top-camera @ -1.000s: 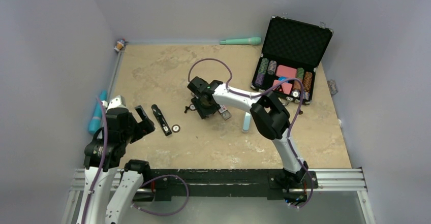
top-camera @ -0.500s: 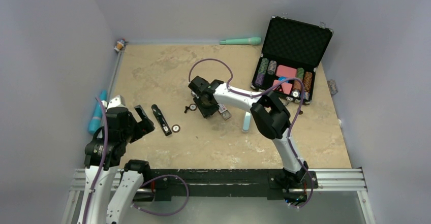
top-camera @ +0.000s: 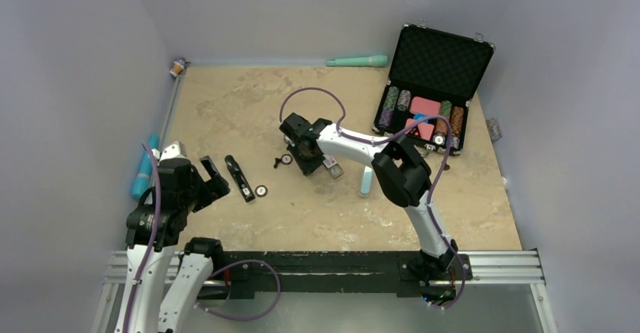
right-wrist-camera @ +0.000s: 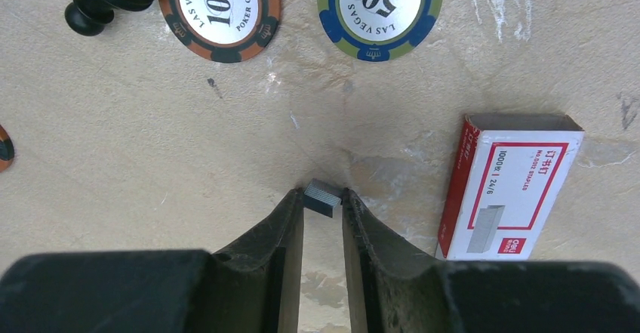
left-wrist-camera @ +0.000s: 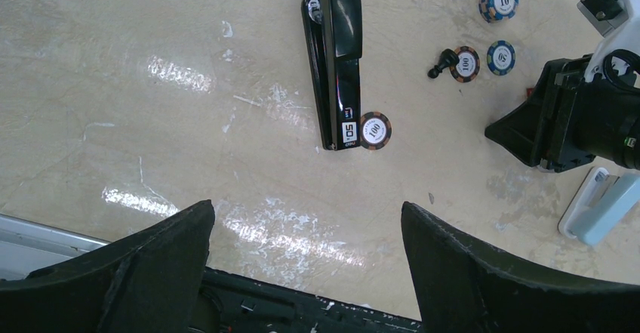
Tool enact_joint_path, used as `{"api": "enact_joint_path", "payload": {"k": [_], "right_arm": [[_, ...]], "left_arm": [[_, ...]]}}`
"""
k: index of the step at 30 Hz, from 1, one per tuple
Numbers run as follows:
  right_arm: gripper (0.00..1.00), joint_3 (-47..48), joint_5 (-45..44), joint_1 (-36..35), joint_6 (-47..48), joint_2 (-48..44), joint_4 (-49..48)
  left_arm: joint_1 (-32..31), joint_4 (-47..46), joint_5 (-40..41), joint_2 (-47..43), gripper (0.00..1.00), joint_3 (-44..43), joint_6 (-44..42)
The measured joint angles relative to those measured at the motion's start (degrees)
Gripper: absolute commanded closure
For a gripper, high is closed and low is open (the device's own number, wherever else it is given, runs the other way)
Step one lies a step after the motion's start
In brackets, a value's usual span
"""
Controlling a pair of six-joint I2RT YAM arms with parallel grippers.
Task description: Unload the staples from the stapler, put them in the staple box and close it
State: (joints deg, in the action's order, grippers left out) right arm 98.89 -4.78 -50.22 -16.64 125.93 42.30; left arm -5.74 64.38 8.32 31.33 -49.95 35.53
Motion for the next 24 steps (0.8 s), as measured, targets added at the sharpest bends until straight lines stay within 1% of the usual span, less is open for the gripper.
{"api": "enact_joint_path", "payload": {"k": [16,24], "right_arm": [[0.80,-0.4,1.8,0.0,-0.2,-1.0,1.1],[0.80,-0.3,2.8,0.0,-0.8,-5.4,2.6]], "left_arm": [[0.1,0.0,-0.1,0.0,0.03,0.0,0.0],[0.1,0.0,-0.2,0.1,0.03,0.0,0.0]]}}
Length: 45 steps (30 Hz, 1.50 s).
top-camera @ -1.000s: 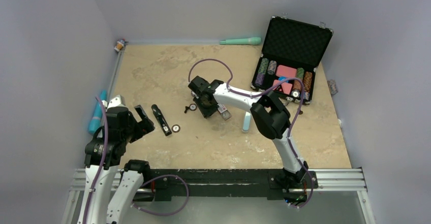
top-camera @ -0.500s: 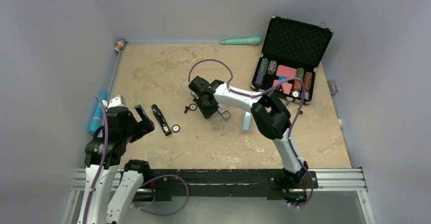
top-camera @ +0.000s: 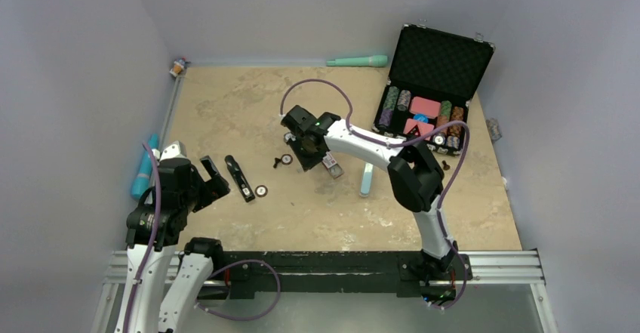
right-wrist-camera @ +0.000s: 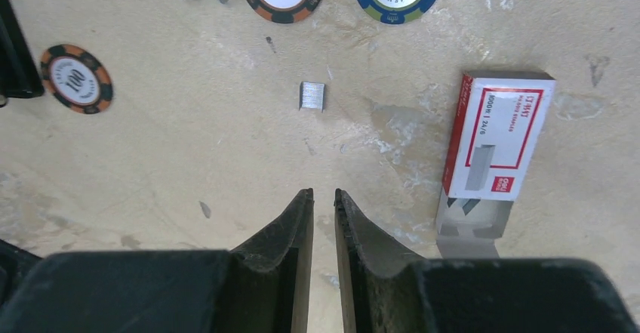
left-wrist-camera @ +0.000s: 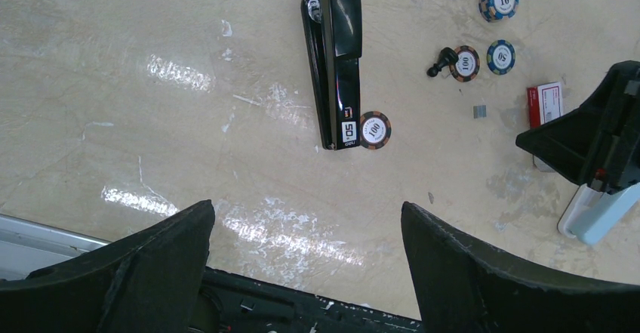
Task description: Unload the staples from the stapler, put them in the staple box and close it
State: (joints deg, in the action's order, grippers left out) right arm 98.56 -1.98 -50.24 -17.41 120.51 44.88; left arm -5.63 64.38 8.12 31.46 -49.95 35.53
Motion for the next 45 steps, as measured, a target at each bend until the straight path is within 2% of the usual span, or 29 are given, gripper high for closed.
{"api": "enact_joint_path", "payload": {"k": [4,6,9,11,19,29,45], "right_arm": [[0.80,0.0,0.0,0.0,-0.5,-2.6,0.2],[0.76,0.0,0.0,0.0,-0.6,-3.6,0.3],[0.62,0.0,0.0,0.0,-1.0,-4.0,0.3],[0.58,0.1,0.0,0.0,-1.1,-3.8,0.6],[0.56,5.1,-0.7,0.0,-1.2,-1.4,1.8],[0.54,7.2,-2.4,-0.1,-1.6,8.6,1.2],[0.53,10.7,-3.0,-0.5,-1.6,9.3,1.6]], "left_arm": [[0.0,0.0,0.0,0.0,0.03,0.0,0.0],[0.0,0.0,0.0,0.0,0.04,0.0,0.0],[0.0,0.0,-0.2,0.0,0.03,0.0,0.0],[0.0,0.0,-0.3,0.0,0.03,0.0,0.0],[0.0,0.0,-0.4,0.1,0.03,0.0,0.0],[0.0,0.0,-0.4,0.1,0.03,0.0,0.0],[0.0,0.0,-0.4,0.1,0.03,0.0,0.0]]}}
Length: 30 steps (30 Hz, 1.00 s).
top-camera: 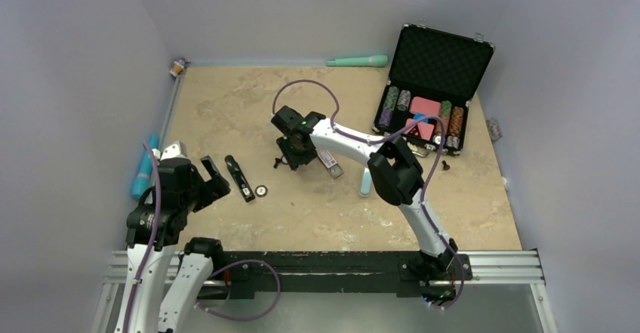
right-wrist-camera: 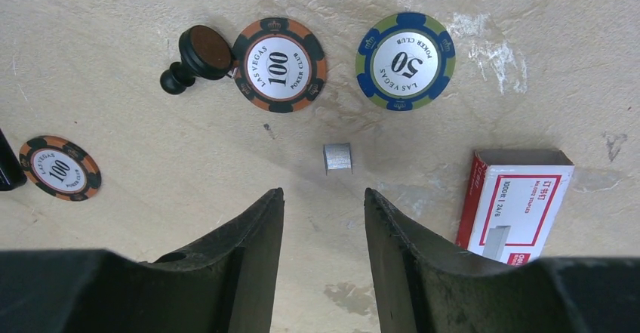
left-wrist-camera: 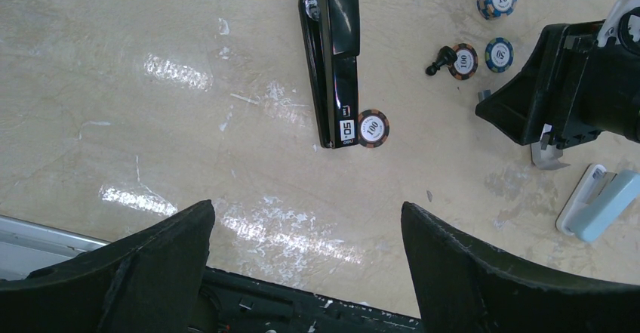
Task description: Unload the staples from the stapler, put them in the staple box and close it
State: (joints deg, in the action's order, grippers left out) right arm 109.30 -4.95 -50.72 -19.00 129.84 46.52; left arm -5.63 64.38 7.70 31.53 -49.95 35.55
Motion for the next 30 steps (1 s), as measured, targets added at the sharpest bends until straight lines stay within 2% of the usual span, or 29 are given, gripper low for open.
{"api": "enact_joint_path", "payload": {"k": [13,25,30], "right_arm": [[0.55,1.8,-0.2,0.0,0.5,2.9,0.0],[0.65,1.9,-0.5,0.0,1.0,3.0,0.0],[0.66,1.5,-0.5,0.0,1.0,3.0,-0.5]], "left_arm": [[0.0,0.0,0.0,0.0,0.03,0.0,0.0],[0.0,0.0,0.0,0.0,0.04,0.0,0.0],[0.0,0.0,0.0,0.0,0.04,0.0,0.0]]}}
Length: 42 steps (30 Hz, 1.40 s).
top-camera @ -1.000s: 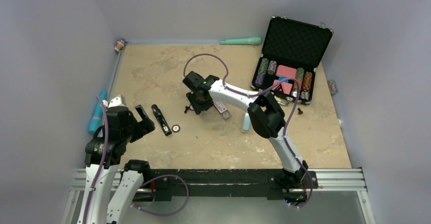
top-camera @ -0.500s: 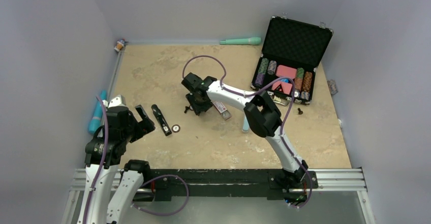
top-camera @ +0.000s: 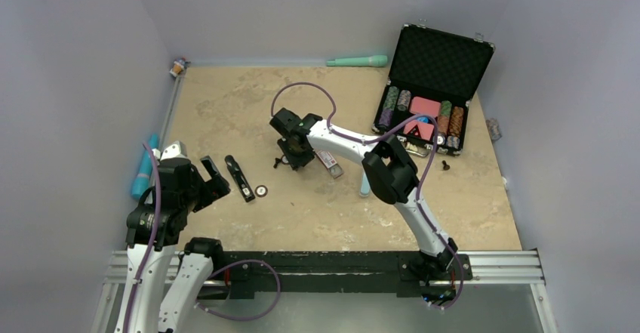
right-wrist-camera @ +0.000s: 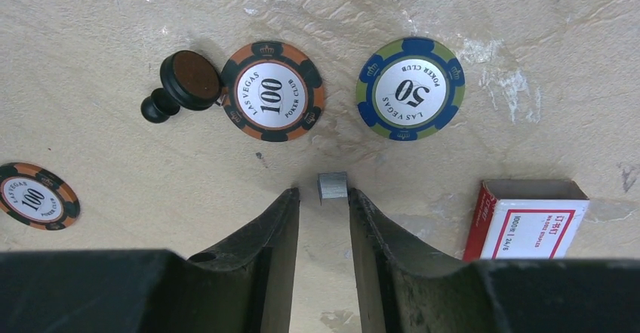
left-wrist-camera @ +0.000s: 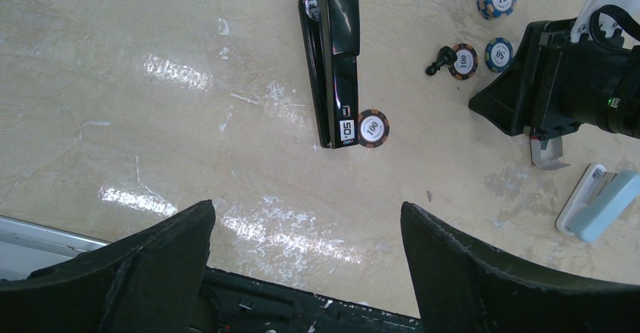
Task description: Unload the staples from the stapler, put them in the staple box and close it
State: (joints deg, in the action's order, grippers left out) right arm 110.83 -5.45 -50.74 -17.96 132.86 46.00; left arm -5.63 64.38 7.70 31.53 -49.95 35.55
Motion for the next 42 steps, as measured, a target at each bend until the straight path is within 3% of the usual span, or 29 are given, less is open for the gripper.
{"api": "enact_joint_path", "payload": {"k": [7,16,32,42], "right_arm": [[0.68,-0.1,-0.2,0.0,0.0,0.0,-0.3],[0.82,-0.1,-1.0,0.0,0.0,0.0,-0.4],[0.86,-0.5,-1.0,0.0,-0.3,-0.5,-0.1],[0.86,-5.9,-1.4,0.0,-1.8,-9.9,0.3]], "left_arm": [[0.0,0.0,0.0,0.0,0.04,0.0,0.0],[0.0,0.0,0.0,-0.1,0.05,0.0,0.0],[0.0,0.0,0.0,-0.4,0.04,0.0,0.0],[0.0,0.0,0.0,-0.5,0.04,0.0,0.0]]}}
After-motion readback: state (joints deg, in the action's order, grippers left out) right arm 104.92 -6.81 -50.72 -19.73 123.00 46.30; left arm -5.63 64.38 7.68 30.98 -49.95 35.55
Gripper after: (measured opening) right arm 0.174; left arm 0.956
